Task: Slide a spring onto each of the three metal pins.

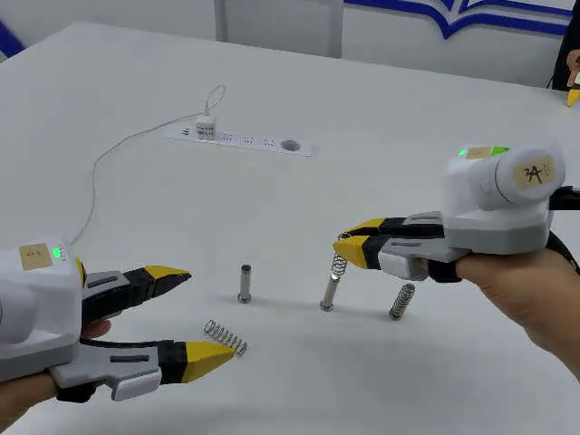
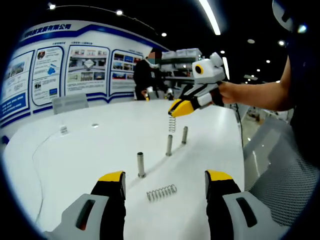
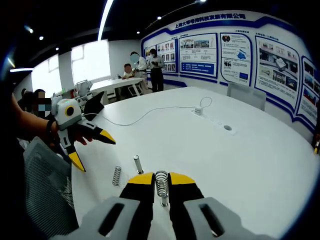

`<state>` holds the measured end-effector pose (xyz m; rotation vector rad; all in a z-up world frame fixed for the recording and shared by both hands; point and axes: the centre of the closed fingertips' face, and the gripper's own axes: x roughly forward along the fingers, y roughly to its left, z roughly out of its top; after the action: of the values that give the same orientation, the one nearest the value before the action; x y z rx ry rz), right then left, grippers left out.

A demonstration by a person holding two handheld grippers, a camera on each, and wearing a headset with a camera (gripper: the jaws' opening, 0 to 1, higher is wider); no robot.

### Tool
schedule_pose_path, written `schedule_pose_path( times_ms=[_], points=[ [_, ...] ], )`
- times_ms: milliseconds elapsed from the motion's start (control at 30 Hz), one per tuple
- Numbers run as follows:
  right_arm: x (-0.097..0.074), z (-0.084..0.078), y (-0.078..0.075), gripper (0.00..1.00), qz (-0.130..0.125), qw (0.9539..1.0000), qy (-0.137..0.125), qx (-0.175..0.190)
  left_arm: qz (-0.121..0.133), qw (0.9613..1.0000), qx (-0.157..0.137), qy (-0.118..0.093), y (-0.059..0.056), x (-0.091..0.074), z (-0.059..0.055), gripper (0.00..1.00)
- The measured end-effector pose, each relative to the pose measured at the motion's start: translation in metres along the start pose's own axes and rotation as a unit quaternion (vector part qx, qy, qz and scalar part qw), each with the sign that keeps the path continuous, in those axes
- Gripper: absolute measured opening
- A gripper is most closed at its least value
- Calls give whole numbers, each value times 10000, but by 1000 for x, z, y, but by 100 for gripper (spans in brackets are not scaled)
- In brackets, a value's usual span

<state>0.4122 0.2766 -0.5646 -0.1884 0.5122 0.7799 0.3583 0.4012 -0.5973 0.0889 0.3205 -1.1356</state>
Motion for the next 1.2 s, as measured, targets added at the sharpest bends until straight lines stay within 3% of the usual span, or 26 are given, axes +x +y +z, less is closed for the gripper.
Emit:
schedule_pose_path(
  times_ms=[800, 1200],
  points=[
    [11, -22, -7, 12, -45, 9997, 16, 233, -14, 9999, -66, 76, 0, 1, -6, 65],
    [18, -38, -7, 12, -33, 9995, 184, 238, -31, 9999, -87, 103, -1, 3, -7, 65]
  ],
)
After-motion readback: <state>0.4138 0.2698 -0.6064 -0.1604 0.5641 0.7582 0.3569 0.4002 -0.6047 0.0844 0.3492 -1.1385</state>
